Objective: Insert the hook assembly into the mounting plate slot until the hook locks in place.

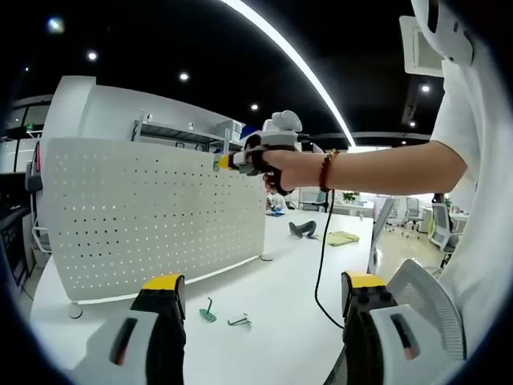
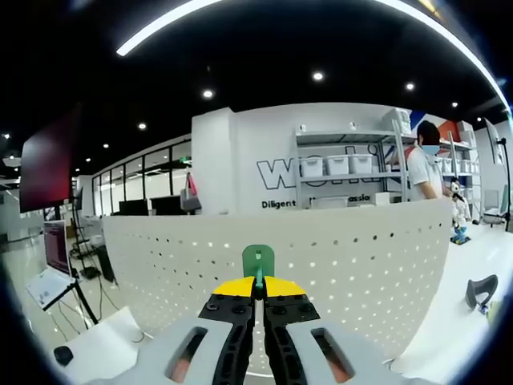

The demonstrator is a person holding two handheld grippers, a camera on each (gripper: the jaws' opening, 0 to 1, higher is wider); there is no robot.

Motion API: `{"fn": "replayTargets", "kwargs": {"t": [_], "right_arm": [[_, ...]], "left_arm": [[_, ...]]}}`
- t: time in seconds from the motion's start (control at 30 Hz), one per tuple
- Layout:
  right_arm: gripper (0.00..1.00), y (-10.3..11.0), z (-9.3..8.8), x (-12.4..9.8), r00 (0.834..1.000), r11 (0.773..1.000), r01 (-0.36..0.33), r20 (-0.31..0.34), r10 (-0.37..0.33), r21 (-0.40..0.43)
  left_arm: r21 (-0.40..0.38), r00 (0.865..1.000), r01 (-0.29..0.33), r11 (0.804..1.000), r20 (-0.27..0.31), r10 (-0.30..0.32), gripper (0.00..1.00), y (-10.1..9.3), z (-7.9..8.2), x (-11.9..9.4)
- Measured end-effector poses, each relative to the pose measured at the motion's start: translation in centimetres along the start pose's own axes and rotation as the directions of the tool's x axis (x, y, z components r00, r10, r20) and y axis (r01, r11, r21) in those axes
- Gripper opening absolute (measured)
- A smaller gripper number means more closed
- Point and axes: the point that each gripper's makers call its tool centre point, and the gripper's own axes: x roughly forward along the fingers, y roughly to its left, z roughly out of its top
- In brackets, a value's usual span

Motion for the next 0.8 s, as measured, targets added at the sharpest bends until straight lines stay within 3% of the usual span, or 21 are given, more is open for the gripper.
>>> {"fn": "replayTargets", "kwargs": {"t": [0.8], "right_arm": [[0.01,-0.7,-0.1,4.0,1.0,1.0,0.019,-0.006,-0.019,0.016]], "left_arm": [[-0.02,0.999,-0.029,0.999,-0.017,0.029,0.81,1.7,-0.6,0.0]]}}
